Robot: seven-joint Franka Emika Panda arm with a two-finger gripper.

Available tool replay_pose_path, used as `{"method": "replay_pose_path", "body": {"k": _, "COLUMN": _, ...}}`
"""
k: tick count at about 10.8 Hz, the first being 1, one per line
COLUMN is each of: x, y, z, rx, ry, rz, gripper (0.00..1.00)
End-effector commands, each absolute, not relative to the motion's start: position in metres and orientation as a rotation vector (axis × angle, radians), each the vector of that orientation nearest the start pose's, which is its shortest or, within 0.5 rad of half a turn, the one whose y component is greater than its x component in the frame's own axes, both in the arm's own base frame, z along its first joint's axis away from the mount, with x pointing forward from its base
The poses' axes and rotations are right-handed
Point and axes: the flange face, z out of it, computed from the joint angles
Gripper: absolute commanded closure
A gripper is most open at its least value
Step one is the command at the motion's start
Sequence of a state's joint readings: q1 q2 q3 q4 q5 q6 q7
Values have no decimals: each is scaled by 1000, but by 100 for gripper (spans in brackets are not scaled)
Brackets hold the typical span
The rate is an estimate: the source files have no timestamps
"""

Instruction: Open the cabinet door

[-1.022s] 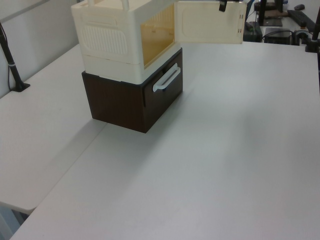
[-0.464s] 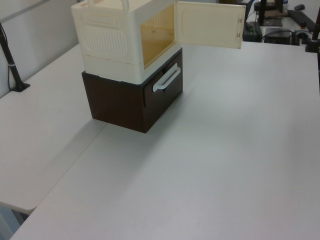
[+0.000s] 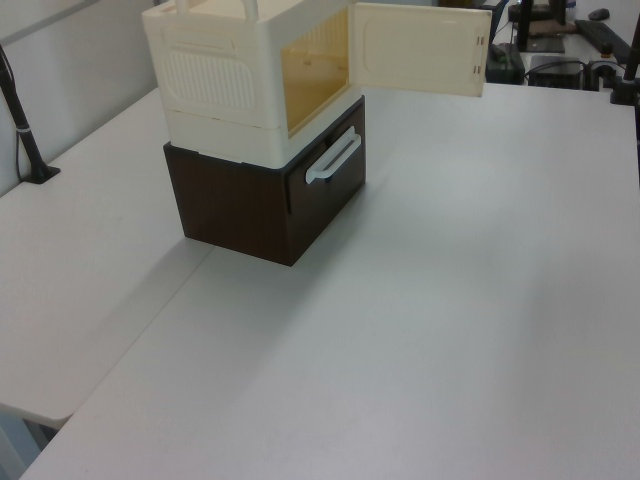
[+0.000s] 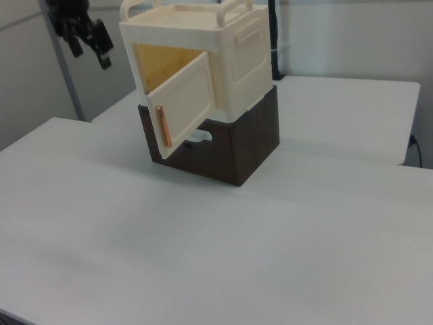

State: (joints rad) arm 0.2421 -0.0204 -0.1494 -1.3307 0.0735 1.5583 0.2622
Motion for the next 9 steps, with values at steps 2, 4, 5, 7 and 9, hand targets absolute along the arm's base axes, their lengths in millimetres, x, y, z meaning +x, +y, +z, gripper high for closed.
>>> {"method": "replay_pose_path", "body": {"k": 2, "x": 567, "y": 46, "z": 686, "rx": -3021, "ry": 210, "rz": -144, "gripper": 0}}
{"method": "replay_pose_path", "body": {"k": 4, "x": 572, "y": 12, "z": 663, "rx": -3037, "ry": 188, "rz": -82, "gripper": 0}}
{"method": "replay_pose_path", "body": {"k": 5, "x": 571, "y": 2, "z": 654, "rx": -3065, "ry": 125, "rz": -46, "gripper": 0}}
{"method": "replay_pose_path", "body": {"k": 7, "x": 571, "y": -15, "z": 651, "rx": -3091, "ry": 130, "rz": -37, "gripper": 0}}
{"method": "replay_pose_path", "body": {"k": 9, "x": 577, "y": -14, "z": 638, "rx": -3131, "ry": 127, "rz": 3, "gripper": 0}}
